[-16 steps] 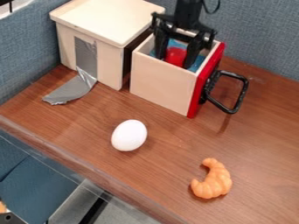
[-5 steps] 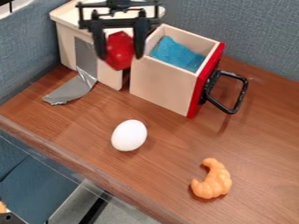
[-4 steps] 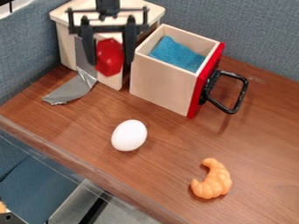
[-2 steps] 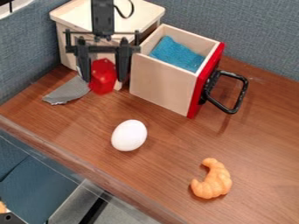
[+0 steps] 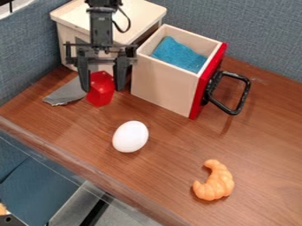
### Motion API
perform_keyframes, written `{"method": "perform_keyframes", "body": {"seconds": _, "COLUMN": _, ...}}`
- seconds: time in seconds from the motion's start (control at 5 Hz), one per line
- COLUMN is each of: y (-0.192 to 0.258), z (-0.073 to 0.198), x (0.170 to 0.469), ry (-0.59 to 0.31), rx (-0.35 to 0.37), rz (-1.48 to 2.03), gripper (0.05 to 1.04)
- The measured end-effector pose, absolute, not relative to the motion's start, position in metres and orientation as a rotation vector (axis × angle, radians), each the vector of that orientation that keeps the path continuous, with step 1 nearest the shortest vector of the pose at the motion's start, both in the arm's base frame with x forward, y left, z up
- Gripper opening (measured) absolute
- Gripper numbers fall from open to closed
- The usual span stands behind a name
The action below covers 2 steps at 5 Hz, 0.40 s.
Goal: Remove the red object from the drawer
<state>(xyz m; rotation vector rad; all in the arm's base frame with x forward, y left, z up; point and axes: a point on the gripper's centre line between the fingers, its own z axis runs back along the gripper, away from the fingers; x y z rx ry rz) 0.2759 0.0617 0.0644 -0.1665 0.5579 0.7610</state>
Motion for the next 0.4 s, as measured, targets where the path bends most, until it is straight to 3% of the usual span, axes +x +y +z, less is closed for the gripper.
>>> {"method": "perform_keyframes", "body": {"seconds": 0.4, "y": 0.0633, "z": 0.0569, "x": 0.2667, "ry": 0.577, "rx": -0.171, "rz": 0.751, "gripper": 0.734}}
